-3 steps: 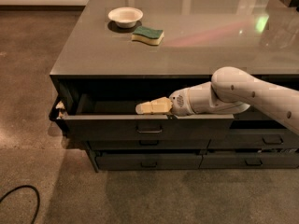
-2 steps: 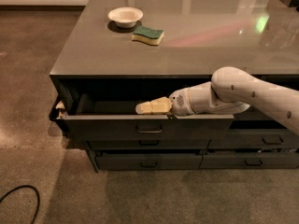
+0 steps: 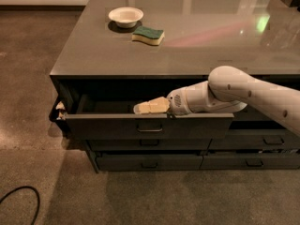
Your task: Open top drawer
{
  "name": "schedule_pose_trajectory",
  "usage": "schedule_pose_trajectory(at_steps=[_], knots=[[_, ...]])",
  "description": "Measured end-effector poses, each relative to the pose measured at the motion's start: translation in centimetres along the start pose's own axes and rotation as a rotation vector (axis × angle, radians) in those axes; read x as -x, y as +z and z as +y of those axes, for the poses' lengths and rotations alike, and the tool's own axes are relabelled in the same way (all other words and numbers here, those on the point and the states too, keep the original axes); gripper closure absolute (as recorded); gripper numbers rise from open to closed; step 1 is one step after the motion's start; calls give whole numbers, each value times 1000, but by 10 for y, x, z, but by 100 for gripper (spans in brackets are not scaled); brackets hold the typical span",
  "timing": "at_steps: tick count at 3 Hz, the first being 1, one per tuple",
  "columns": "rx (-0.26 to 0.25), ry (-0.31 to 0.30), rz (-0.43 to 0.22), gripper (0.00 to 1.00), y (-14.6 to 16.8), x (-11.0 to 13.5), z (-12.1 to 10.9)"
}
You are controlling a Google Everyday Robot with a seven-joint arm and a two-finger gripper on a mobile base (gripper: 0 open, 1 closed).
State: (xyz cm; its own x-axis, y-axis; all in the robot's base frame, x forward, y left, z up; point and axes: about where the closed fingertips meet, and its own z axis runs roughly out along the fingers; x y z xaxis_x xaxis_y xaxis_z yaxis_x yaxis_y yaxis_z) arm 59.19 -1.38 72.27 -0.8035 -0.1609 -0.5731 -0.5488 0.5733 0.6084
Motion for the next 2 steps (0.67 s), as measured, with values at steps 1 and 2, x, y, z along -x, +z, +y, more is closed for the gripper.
schedule_pose_trajectory(at_steps=[1,2], knots=[[-27,-31,27,0,6,3,-2],[-27,-32,28,0,6,3,-1]])
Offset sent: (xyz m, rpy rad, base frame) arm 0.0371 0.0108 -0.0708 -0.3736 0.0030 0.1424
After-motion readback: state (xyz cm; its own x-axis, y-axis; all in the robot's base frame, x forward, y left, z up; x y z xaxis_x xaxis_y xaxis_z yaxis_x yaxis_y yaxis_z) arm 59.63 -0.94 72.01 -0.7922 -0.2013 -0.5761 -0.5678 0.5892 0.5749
